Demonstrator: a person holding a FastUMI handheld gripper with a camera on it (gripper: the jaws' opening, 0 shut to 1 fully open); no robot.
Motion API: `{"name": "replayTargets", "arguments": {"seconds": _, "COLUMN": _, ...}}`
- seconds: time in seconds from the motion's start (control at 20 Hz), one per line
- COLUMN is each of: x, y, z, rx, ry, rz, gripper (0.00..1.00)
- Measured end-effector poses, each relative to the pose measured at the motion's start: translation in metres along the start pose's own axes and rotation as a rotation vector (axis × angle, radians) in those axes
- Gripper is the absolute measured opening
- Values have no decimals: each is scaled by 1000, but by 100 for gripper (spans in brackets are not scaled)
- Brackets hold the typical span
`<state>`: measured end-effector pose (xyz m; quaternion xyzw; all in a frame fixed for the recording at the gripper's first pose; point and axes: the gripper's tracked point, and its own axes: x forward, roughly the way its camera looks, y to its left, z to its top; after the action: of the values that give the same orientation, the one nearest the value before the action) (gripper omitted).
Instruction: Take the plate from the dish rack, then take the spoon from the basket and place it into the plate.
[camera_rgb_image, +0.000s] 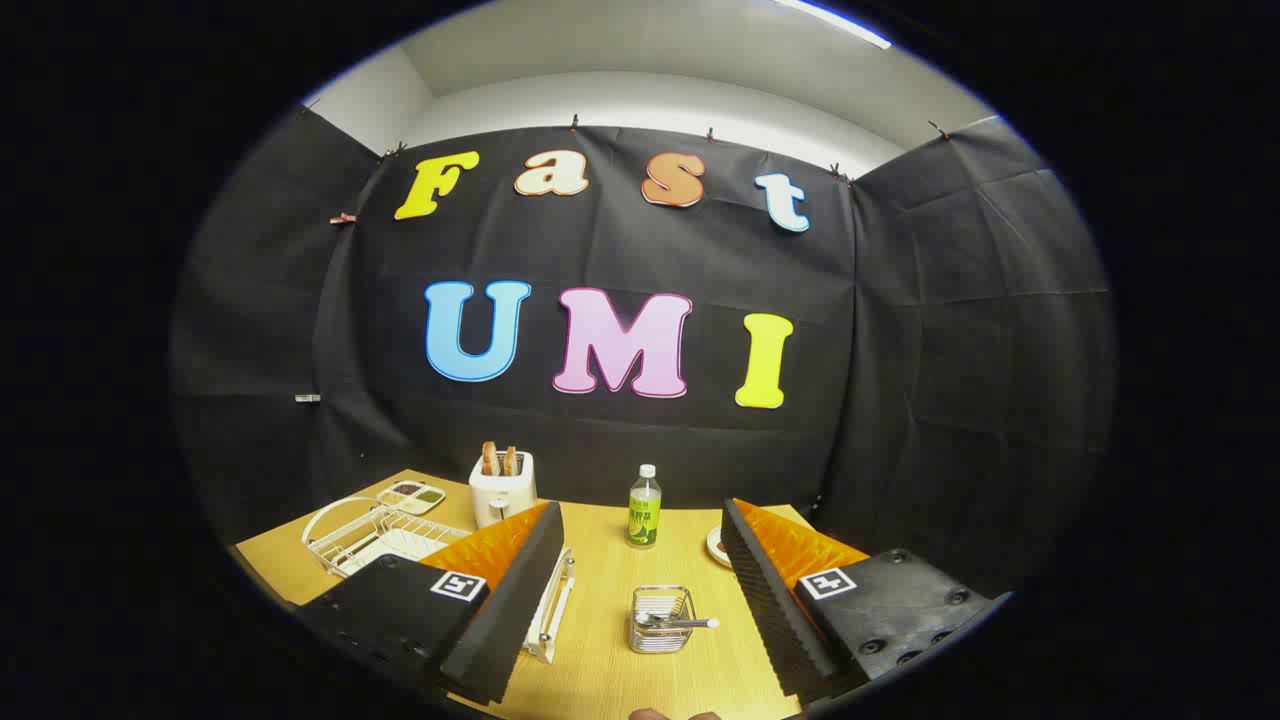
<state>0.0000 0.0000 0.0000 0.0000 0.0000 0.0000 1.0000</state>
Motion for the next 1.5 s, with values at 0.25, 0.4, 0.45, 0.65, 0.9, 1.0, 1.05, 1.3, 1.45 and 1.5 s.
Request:
{"name": "replayTargets", "arguments": {"seconds": 0.25, "x": 1, "y": -3, "z": -3, "rx": 19, "ry": 16, "rz": -7, "gripper": 97}}
{"name": "replayTargets", "arguments": {"seconds": 0.4, "x": 4, "y": -5, "z": -9, "rx": 9, "ry": 23, "rz": -14, "gripper": 97}}
{"name": "replayTargets", "arguments": {"seconds": 0.45, "x": 5, "y": -5, "z": -12, "rx": 8, "ry": 28, "rz": -14, "gripper": 97}}
{"name": "replayTargets", "arguments": {"seconds": 0.65, "x": 7, "y": -3, "z": -15, "rx": 1, "ry": 33, "rz": -10, "gripper": 97}}
{"name": "replayTargets", "arguments": {"seconds": 0.9, "x": 13, "y": -8, "z": -17, "rx": 5, "ry": 40, "rz": -30, "gripper": 97}}
{"name": "replayTargets", "arguments": {"seconds": 1.0, "x": 15, "y": -9, "z": -19, "rx": 8, "ry": 49, "rz": -35, "gripper": 97}}
{"name": "replayTargets", "arguments": {"seconds": 1.05, "x": 16, "y": -8, "z": -20, "rx": 12, "ry": 56, "rz": -34, "gripper": 97}}
{"name": "replayTargets", "arguments": {"seconds": 1.3, "x": 30, "y": 7, "z": -17, "rx": 13, "ry": 81, "rz": 2, "gripper": 98}}
{"name": "replayTargets", "arguments": {"seconds": 1.45, "x": 47, "y": 29, "z": -14, "rx": 3, "ry": 109, "rz": 44, "gripper": 98}}
{"name": "replayTargets", "arguments": {"seconds": 1.5, "x": 52, "y": 38, "z": -13, "rx": 5, "ry": 124, "rz": 60, "gripper": 98}}
